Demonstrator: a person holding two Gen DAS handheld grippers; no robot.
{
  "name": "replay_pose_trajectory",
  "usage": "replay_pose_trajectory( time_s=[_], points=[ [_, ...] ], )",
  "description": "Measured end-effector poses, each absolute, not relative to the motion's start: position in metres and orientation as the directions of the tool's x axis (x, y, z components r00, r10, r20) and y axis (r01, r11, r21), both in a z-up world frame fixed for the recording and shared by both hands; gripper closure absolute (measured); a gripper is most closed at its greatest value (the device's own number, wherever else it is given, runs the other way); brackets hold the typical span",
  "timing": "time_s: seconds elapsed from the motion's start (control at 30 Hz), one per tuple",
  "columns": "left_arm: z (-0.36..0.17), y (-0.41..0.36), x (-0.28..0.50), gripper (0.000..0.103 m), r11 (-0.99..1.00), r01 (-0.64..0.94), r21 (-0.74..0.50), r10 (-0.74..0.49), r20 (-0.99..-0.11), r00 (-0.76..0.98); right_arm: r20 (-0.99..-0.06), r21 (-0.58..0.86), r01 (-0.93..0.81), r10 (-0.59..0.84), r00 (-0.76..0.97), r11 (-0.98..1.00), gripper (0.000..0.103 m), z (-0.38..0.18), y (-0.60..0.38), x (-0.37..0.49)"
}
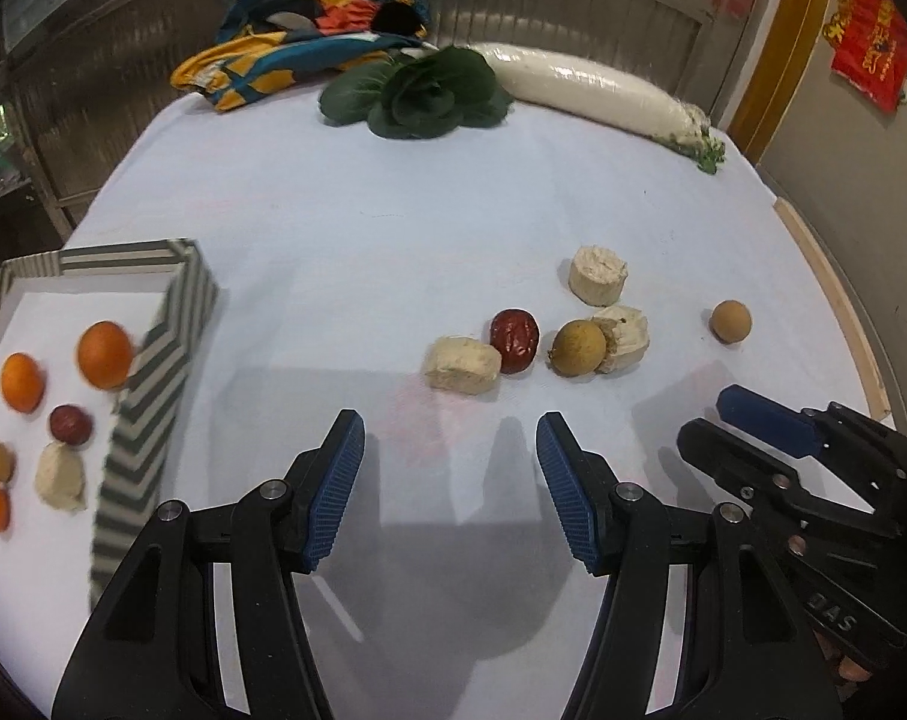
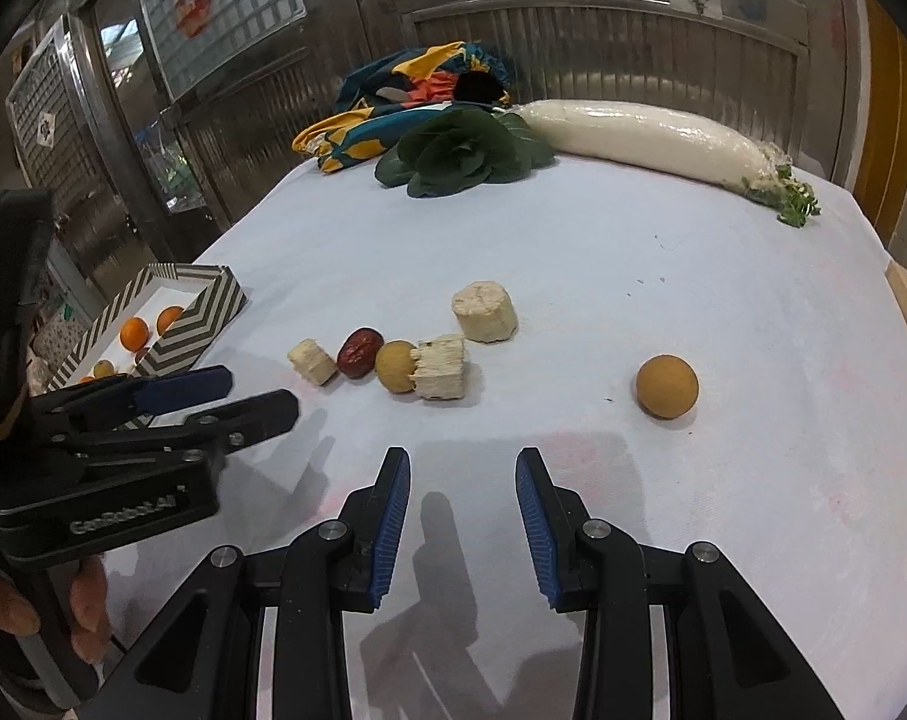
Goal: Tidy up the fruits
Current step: 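Withdraw both grippers from the tray toward the remaining fruit, then grasp a yam piece with the left gripper while the right gripper grasps another yam piece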
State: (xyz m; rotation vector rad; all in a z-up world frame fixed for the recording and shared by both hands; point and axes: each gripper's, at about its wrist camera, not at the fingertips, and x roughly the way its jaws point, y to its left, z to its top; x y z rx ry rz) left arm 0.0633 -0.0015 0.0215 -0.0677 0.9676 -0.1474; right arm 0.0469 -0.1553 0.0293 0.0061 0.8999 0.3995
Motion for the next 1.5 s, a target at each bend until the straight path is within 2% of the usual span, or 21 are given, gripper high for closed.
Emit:
replay_pose_trajectory(
  time_s=[0.47, 0.5, 0.6, 1.03, 1.13, 1.5],
  points=[
    [0.012, -0.007, 0.089, 0.044, 0.990, 0.115, -0.085, -0.137, -0.786, 0.603, -0.766, 0.164, -0.342, 0.338, 0.547, 0.925, 0.068, 0.023, -0.157, 0.061],
    [0.012, -0.007, 0.089, 0.045, 0.990, 0.115, -0.080, -0.134, -0.786, 0.603, -0.767, 0.161, -0.346, 0.338, 0.545, 0.924, 0.068, 0.023, -0.156, 0.062],
    [0.013, -0.003, 0.087, 0.076, 0.992, 0.104, -0.066, -0.116, -0.787, 0.606, -0.761, 0.161, -0.357, 0.346, 0.548, 0.920, 0.068, 0.023, -0.153, 0.063],
    [0.015, 0.008, 0.072, 0.076, 0.993, 0.065, -0.094, -0.114, -0.801, 0.587, -0.762, 0.110, -0.399, 0.334, 0.554, 0.911, 0.068, 0.016, -0.126, 0.086],
    [0.015, 0.008, 0.070, 0.076, 0.992, 0.069, -0.103, -0.124, -0.805, 0.581, -0.769, 0.115, -0.408, 0.341, 0.540, 0.906, 0.082, 0.013, -0.122, 0.091],
    [0.026, 0.017, 0.045, 0.076, 0.994, 0.049, -0.093, -0.104, -0.793, 0.600, -0.727, 0.138, -0.391, 0.361, 0.584, 0.910, 0.082, 0.030, -0.130, 0.060]
  ],
)
